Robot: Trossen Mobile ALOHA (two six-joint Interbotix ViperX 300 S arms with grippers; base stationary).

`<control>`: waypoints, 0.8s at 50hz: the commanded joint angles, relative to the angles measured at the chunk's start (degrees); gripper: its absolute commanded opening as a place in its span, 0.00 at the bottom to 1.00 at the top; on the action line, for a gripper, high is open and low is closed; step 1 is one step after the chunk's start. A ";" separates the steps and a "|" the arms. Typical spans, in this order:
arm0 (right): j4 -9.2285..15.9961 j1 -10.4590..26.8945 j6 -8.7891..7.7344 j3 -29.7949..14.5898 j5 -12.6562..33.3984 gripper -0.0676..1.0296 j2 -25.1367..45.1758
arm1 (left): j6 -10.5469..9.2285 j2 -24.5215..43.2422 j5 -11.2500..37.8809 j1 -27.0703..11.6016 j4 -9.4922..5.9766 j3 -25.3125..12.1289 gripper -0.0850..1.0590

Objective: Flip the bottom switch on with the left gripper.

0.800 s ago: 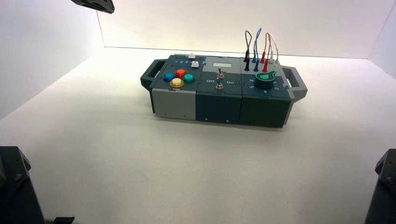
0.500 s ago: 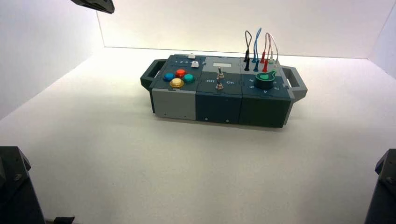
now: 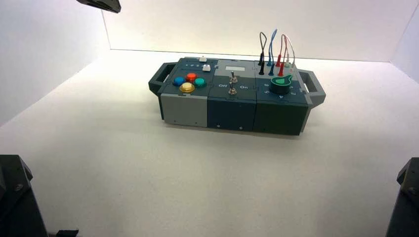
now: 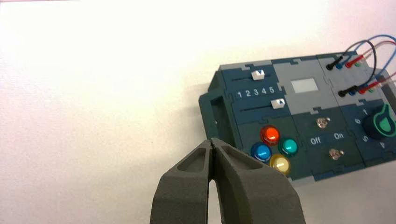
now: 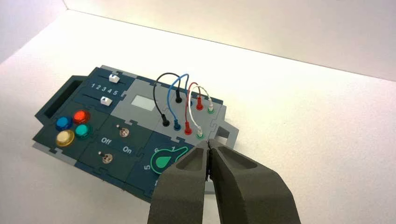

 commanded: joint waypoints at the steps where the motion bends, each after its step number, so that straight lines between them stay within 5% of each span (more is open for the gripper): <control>1: 0.35 -0.26 0.44 -3.87 2.29 0.04 0.44 | 0.35 -0.53 2.55 -0.09 -0.18 -2.81 0.05; 19: 0.35 -0.26 5.63 -10.90 16.88 0.04 2.29 | 0.35 -0.35 11.16 -0.79 -0.44 -7.29 0.05; 32: 0.26 -2.72 7.65 -13.89 25.84 0.04 4.75 | 0.18 2.11 19.51 -5.19 -0.53 -12.83 0.05; 40: -0.88 -4.31 6.59 -14.50 26.89 0.04 6.24 | -0.62 4.57 22.94 -8.26 -1.14 -15.82 0.05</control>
